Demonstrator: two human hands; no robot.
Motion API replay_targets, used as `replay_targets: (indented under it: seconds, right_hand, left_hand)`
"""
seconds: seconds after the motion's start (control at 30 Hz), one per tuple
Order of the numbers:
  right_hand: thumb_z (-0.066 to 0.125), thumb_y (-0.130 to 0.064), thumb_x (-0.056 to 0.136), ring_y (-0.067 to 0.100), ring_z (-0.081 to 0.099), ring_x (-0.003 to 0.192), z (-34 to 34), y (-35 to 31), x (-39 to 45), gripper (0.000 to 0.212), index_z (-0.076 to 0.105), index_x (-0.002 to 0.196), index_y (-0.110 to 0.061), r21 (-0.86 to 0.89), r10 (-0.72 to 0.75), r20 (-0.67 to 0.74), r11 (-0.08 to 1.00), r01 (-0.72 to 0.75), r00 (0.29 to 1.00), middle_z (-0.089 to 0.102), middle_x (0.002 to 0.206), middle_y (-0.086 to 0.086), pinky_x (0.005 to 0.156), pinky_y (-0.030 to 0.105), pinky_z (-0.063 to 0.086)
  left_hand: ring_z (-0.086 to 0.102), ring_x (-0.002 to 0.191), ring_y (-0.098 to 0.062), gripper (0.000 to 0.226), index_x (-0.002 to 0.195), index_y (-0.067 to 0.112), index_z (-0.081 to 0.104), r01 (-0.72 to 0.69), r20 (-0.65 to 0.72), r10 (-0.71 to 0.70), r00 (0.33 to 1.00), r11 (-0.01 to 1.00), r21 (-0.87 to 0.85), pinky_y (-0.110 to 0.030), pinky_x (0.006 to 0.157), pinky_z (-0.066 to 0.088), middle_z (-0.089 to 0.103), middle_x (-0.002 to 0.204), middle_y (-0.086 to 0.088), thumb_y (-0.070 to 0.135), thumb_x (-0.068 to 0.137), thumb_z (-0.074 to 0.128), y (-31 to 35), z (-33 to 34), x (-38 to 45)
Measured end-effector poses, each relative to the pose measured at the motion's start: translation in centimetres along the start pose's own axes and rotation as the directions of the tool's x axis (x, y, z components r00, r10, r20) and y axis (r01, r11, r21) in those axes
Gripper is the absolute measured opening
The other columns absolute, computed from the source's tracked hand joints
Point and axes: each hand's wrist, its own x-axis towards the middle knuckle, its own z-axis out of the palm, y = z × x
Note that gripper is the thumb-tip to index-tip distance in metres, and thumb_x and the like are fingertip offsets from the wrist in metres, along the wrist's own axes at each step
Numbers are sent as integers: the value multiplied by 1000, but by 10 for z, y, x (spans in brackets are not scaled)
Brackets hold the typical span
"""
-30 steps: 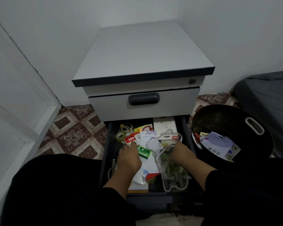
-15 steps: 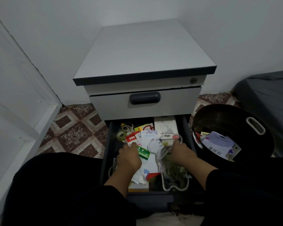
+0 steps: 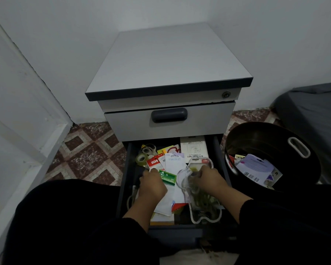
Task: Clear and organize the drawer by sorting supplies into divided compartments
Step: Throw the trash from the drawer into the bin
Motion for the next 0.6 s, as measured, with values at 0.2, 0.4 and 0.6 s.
replay_targets:
  seconds: [0.2, 0.4, 0.6]
  right_hand:
    - [69, -18, 85, 30, 56, 109, -1, 1, 5, 68, 26, 135, -3, 422, 109, -60, 903, -74, 992, 55, 124, 15, 89, 34, 47]
    - [74, -9, 79, 24, 52, 95, -1, -1, 4, 68, 26, 127, -8, 581, 171, -64, 808, -103, 983, 51, 111, 11, 87, 36, 47]
    - [72, 1, 78, 29, 56, 106, 3, -1, 1, 84, 18, 139, -17, 647, 115, -53, 761, -54, 992, 53, 121, 13, 94, 44, 50]
  left_hand:
    - [64, 97, -23, 39, 107, 5, 64, 36, 31, -26, 999, 923, -383, -27, 75, 50, 69, 107, -8, 7, 69, 77, 1, 13, 7]
    - [65, 91, -27, 36, 103, 4, 67, 135, 71, -116, 991, 780, -611, -38, 82, 55, 70, 99, -10, -3, 69, 75, 10, 21, 5]
    - [66, 88, -31, 31, 105, -2, 65, 261, 192, -184, 964, 520, -814, -32, 71, 54, 69, 101, -17, -9, 75, 70, 19, 14, 0]
